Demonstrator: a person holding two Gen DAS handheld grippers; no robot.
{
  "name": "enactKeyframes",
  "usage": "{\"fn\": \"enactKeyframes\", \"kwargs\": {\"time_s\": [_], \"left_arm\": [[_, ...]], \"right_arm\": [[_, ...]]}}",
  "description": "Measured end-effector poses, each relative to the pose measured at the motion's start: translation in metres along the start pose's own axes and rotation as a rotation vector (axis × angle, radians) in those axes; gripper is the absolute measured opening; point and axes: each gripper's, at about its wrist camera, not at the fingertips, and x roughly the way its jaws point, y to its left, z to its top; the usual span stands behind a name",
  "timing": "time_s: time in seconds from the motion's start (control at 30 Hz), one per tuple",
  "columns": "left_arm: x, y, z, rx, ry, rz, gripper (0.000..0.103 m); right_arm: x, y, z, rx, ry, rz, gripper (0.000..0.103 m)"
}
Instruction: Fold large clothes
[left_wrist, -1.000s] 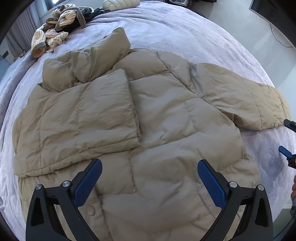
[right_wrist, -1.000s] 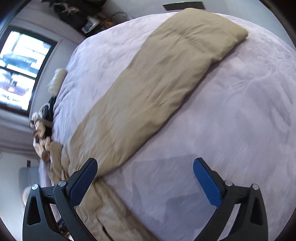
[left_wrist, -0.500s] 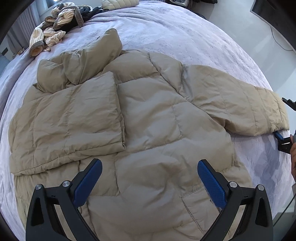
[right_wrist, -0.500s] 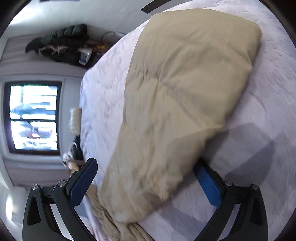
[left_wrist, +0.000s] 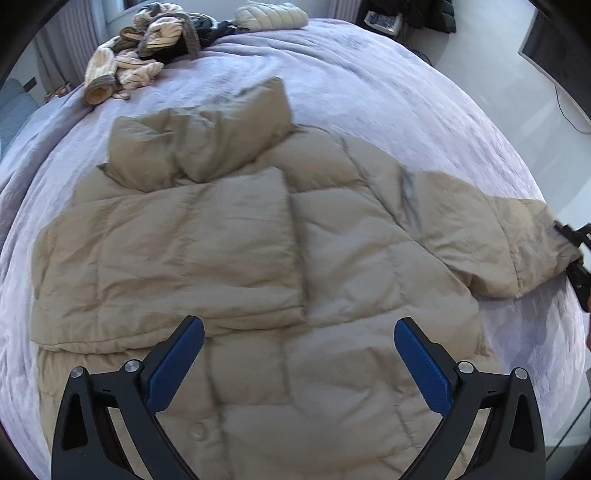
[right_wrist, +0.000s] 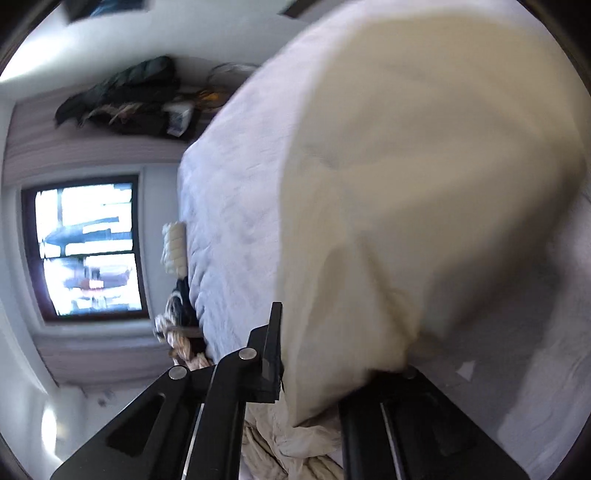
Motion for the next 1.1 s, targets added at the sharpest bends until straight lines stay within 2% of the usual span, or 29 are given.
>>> {"fn": "enactKeyframes", "kwargs": {"time_s": [0.17, 0.3, 0.43, 0.53, 0.67, 0.8, 1.0, 1.03, 1.1], "left_arm": [[-0.005, 0.037, 0.001, -0.053, -0.023, 0.023, 0.103], [-0.010, 0.072, 0.000, -0.099, -0.044, 0.045, 0.103], [-0.017, 0.113, -0.003, -0.155, -0.065, 0.072, 0.103], [-0.024, 0.149, -0.007, -0.207, -0.077, 0.100, 0.103], [-0.027, 0.189, -0.018, -0.259, -0.081, 0.137, 0.103], [-0.023, 0.216, -0.027, -0.281, -0.069, 0.149, 0.103], [-0.009, 0.225, -0.029, -0.279, -0.061, 0.113, 0.103], [-0.007, 0.224, -0.028, -0.278, -0.061, 0.104, 0.103], [-0.004, 0.222, -0.024, -0.277, -0.060, 0.085, 0.103]], "right_arm": [[0.018, 0.074, -0.031, -0.242, 0.037, -0.001, 0.009], [0.049, 0.144, -0.084, -0.460, 0.094, 0.013, 0.009], [0.085, 0.206, -0.159, -0.719, 0.151, 0.003, 0.009], [0.117, 0.236, -0.238, -0.952, 0.210, -0.044, 0.009], [0.158, 0.238, -0.330, -1.148, 0.298, -0.123, 0.009], [0.204, 0.207, -0.401, -1.251, 0.351, -0.252, 0.009], [0.237, 0.165, -0.435, -1.231, 0.394, -0.403, 0.010], [0.240, 0.162, -0.434, -1.225, 0.397, -0.417, 0.012], [0.239, 0.163, -0.433, -1.200, 0.410, -0.416, 0.031]]}}
